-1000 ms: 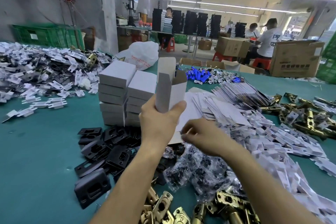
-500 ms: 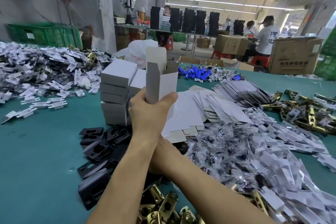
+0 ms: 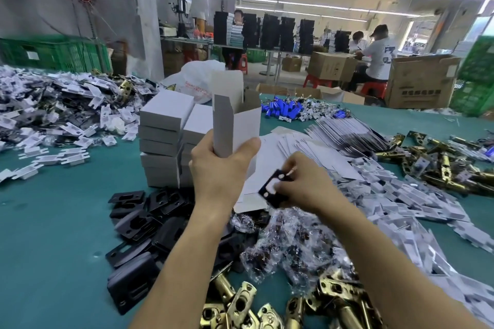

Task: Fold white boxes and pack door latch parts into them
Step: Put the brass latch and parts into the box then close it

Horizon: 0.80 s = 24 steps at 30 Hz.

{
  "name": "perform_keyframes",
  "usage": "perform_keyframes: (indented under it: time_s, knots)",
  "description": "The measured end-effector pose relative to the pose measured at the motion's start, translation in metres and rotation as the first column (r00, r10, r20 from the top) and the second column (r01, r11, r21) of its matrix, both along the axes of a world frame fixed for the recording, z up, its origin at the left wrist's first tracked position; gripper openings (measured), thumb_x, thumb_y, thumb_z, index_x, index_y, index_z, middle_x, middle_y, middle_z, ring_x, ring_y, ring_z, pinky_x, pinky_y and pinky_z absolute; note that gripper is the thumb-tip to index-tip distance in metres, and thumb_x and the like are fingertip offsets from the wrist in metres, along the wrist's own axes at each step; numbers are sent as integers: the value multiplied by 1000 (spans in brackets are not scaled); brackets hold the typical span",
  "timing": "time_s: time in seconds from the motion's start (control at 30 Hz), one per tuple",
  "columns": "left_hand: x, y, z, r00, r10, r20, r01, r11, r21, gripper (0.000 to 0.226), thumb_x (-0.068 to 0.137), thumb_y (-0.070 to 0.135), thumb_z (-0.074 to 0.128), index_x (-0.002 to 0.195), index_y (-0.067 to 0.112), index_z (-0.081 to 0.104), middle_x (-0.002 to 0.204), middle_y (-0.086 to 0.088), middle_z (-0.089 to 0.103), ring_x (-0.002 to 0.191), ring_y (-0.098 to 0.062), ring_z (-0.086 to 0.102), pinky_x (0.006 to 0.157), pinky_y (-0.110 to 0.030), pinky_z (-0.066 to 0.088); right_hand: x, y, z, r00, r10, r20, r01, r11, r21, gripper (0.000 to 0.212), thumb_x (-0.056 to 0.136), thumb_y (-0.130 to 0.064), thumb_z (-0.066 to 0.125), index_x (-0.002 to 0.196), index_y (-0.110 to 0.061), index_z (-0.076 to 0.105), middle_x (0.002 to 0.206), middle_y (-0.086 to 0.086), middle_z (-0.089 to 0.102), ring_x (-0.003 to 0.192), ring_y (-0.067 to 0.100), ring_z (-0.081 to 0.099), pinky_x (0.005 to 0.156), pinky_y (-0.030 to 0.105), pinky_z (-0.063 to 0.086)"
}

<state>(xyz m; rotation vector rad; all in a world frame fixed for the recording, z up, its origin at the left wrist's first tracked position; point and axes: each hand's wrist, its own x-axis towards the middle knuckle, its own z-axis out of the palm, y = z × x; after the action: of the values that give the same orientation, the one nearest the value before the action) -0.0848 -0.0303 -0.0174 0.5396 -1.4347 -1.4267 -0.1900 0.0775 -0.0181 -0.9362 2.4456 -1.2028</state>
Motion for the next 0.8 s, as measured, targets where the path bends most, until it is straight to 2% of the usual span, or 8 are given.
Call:
perform_keyframes:
  time_s: [0.07,0.17,0.23,0.37,0.5,0.63,0.7,0.8]
  knots:
    - [-3,3,-4,998,-57,36,57,998,-5,25,68,29,89,73,47,73,77,20,74,70,2,68,55,-13,50,-12,22,6,996,-39,84,54,981,-185,23,84,-1,72,92,-18,57,93,15,69,70,23,72,54,28,57]
    - [-4,5,-10,977,-148,154,147,989,19,31,61,28,91,86,32,74,85,10,76,81,-11,72,63,-25,56,-19,43,15,996,-23,89,56,918,-394,22,84,-2,73,99,-18,69,94,11,71,68,15,73,56,17,53]
    - [-5,7,-14,948,-224,226,222,974,36,39,56,30,90,91,26,73,88,6,77,82,-15,73,68,-32,59,-19,52,22,997,-9,81,47,868,-494,24,83,-1,73,99,-19,71,93,12,69,68,14,73,58,18,54]
    - [-6,10,-17,899,-331,288,326,943,66,37,51,31,85,85,25,72,73,11,73,63,-3,67,55,-20,53,-17,62,34,996,29,90,33,782,-622,16,84,-6,72,90,-18,63,86,8,70,77,21,74,66,27,60]
    - [-2,10,-18,855,-448,262,459,888,24,32,54,21,85,84,27,75,77,8,74,69,-4,67,59,-18,52,-11,65,45,997,73,8,-49,739,-672,14,85,-13,69,90,-22,60,83,7,74,79,17,71,65,22,56]
    - [-1,17,-15,838,-519,165,540,832,-128,31,60,11,84,84,26,74,77,9,68,71,-6,63,62,-21,52,0,72,57,992,69,-105,-123,716,-687,16,93,-13,60,100,-27,65,94,23,63,71,23,73,48,29,57]
    - [-2,18,-15,852,-504,142,522,837,-162,28,60,11,84,82,24,73,76,9,65,70,-6,60,59,-22,50,4,75,61,981,44,-186,-158,736,-658,21,96,-12,58,102,-30,66,97,19,58,70,25,72,43,30,56]
    - [-2,19,-16,851,-504,147,523,836,-163,30,62,13,84,87,25,71,80,10,63,74,-7,59,59,-26,50,7,74,64,971,60,-232,-195,759,-621,26,97,-5,56,105,-27,67,96,3,59,75,21,73,50,30,60]
